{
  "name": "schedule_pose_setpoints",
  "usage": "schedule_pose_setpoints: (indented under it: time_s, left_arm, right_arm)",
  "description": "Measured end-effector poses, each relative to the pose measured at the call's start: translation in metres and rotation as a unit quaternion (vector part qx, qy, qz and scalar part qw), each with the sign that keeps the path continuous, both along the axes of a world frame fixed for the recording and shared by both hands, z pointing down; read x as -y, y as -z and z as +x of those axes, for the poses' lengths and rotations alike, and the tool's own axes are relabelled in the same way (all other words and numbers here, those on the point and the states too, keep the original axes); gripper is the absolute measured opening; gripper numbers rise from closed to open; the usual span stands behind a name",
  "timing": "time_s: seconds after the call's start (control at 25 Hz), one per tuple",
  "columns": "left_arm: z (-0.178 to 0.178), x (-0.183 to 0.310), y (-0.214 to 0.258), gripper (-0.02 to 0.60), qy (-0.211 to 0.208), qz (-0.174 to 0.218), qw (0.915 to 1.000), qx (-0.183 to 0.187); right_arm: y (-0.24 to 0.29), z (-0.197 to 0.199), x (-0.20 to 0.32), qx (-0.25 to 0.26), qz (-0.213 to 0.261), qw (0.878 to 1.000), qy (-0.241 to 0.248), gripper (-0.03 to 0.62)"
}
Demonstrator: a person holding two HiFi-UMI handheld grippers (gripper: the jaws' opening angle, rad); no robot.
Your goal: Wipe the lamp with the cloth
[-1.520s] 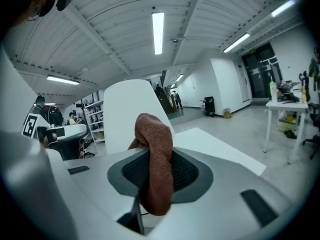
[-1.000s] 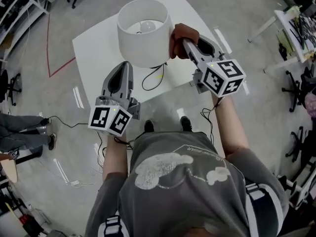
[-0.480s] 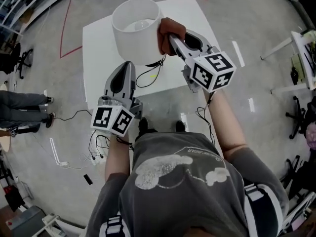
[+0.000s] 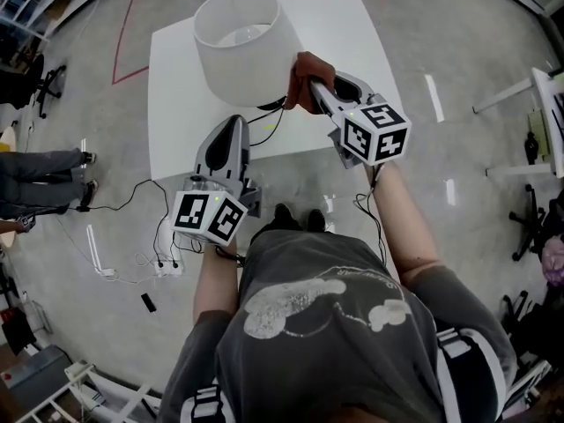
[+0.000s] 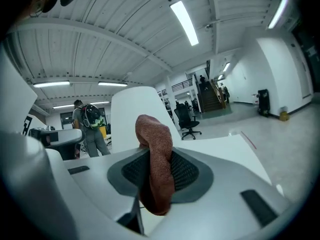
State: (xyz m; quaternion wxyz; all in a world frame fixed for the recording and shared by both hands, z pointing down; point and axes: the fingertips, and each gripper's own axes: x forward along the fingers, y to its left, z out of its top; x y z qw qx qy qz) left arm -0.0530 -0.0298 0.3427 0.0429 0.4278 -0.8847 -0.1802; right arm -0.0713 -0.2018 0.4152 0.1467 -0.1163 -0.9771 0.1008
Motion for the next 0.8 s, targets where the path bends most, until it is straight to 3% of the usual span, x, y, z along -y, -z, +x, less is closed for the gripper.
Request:
schedule_pose_setpoints:
  time_s: [0.24, 0.44, 0.64, 0.8]
  left_arm:
    - [-0.015, -0.008, -0.002, 0.008, -0.015, 0.007, 0.9998, -0.010]
    - [-0.040, -0.015, 0.022, 0.008, -0.013, 0.027, 0.9995, 0.010]
    - [-0.049, -0.012, 0.030, 0.008, -0.011, 0.041, 0.9990, 0.010]
    - [-0.038, 0.009, 0.022, 0.008, -0.006, 0.028, 0.9995, 0.008]
  right_arm:
    - [-0.017, 0.007, 0.019, -0.033, 0.009, 0.998, -0.046, 0.097]
    - [0.042, -0.005, 0.035, 0.018, 0.025, 0.998, -0.060, 0.097]
    - [0.100, -0.030, 0.023, 0.084, 0.037, 0.995, -0.038, 0.097]
    - [0.105, -0.039, 0.013, 0.101, 0.050, 0.994, 0.012, 0.097]
